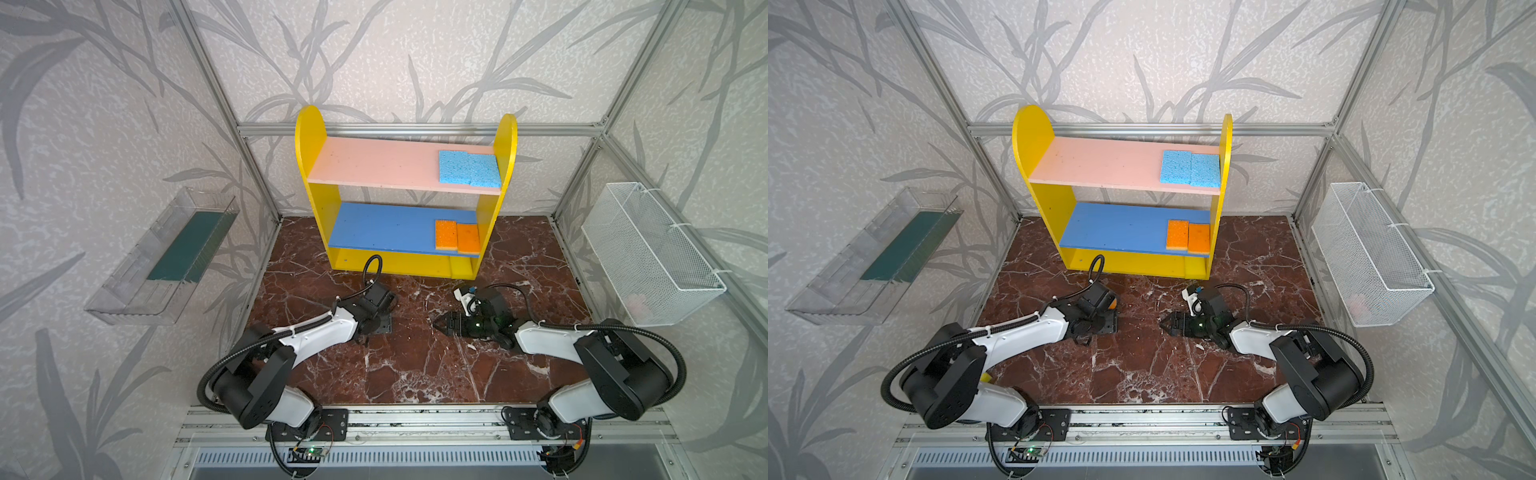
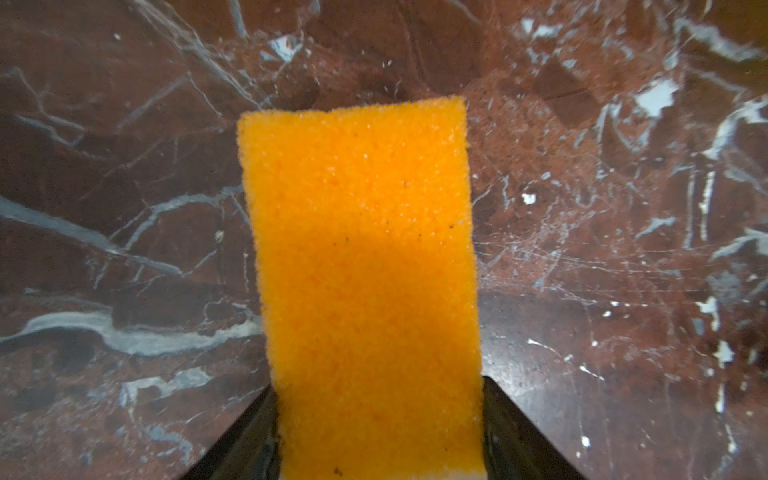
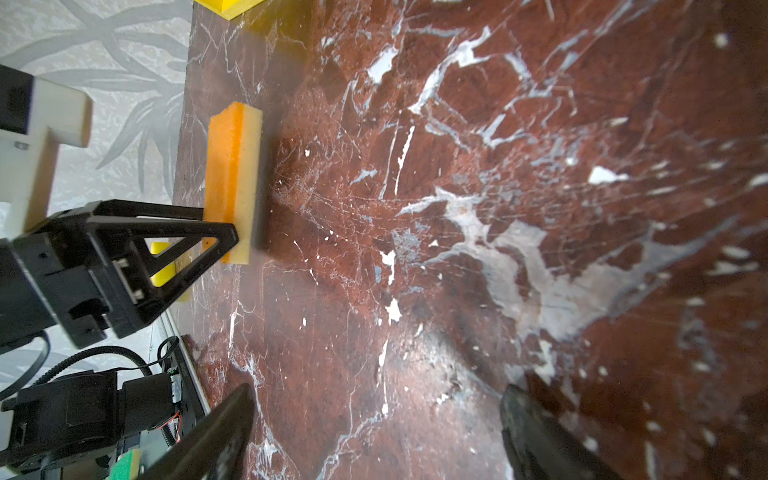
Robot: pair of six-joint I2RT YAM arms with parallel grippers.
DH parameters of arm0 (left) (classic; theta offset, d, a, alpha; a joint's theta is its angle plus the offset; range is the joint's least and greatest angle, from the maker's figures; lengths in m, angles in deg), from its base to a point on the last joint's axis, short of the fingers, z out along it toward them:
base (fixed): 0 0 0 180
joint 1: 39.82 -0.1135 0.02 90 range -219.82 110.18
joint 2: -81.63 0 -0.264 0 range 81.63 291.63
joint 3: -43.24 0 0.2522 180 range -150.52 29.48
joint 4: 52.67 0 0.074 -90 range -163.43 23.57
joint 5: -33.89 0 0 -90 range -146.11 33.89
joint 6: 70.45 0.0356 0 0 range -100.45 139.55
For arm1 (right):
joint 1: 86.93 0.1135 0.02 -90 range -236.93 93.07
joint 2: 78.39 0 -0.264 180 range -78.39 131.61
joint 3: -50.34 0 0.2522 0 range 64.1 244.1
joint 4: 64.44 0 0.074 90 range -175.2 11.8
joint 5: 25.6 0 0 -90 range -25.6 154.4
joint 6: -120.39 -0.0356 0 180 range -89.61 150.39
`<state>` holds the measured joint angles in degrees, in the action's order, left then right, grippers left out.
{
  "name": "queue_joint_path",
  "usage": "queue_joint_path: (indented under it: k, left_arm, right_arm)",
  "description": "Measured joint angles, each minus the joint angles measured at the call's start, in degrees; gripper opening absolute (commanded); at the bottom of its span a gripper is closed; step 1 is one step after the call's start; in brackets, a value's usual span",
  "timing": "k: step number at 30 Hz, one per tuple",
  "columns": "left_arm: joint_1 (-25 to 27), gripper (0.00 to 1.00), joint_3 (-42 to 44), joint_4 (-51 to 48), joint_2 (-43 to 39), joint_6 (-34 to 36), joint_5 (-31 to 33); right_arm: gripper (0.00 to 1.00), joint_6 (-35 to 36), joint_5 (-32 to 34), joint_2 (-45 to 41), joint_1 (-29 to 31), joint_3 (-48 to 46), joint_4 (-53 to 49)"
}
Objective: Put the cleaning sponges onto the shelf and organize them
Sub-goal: 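Carry the orange sponge with the left gripper to the blue shelf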
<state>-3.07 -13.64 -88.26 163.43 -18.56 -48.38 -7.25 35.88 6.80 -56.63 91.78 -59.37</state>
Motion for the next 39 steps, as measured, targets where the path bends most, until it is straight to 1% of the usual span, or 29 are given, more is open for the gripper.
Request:
queue_joint_path:
  k: [6, 14, 20, 30, 39]
  left_arm:
    - [0.28, 0.69, -1.49, -2.16, -5.14, 0.20, 0.33]
    - [0.63, 0.69, -10.47, -4.48, -5.38, 3.19, 1.73]
    - [0.63, 0.69, -18.10, -3.63, -1.27, 7.21, 2.99]
    - [0.57, 0.69, -32.09, -1.90, 12.41, 12.24, 2.64]
    - [-1.44, 0.69, -41.07, -0.63, 20.37, 14.19, 2.08]
  right_arm:
    - [0.91, 0.00, 0.04, -0.04, 0.00, 0.00, -0.22]
    - [0.91, 0.02, 1.38, -3.08, -0.04, -0.92, -0.35]
    - [0.91, 0.02, 2.71, -5.20, -0.04, -1.33, -0.68]
    - [0.91, 0.00, 2.93, -5.05, -0.33, -1.36, -0.74]
    - [0.91, -0.33, 1.68, -3.32, -0.37, -1.36, 0.00]
